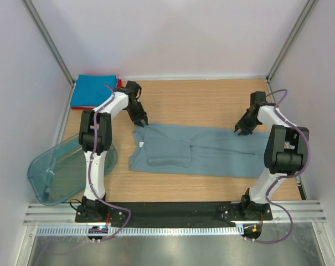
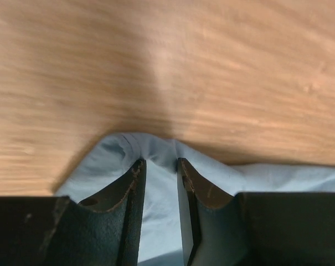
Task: Fold and stack the t-shirts
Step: Fold the tshirt
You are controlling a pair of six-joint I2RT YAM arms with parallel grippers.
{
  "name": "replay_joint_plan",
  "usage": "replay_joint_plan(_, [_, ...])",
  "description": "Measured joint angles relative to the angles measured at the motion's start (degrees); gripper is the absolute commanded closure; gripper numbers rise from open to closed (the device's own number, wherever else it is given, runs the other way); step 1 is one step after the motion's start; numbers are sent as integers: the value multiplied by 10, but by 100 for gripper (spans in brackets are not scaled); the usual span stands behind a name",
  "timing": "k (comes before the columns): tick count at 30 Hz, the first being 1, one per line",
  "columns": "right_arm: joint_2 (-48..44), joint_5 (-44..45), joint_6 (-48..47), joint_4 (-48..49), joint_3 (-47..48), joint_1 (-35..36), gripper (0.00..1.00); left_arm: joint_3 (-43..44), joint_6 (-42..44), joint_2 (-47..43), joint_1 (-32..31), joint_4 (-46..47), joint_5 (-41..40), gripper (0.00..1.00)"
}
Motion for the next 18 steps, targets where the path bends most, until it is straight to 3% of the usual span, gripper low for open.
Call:
replay_joint_plan(7, [68,20,-40,40,11,-67,69,47,0,27,13,-6,-19,70])
replay_joint_plan(15, [110,22,-73,58,68,-66,67,68,2,36,11,-27,-55,69])
replay_joint_plan(18, [114,17,-80,61,77,-67,60,88,2,46,11,-46,-67,69])
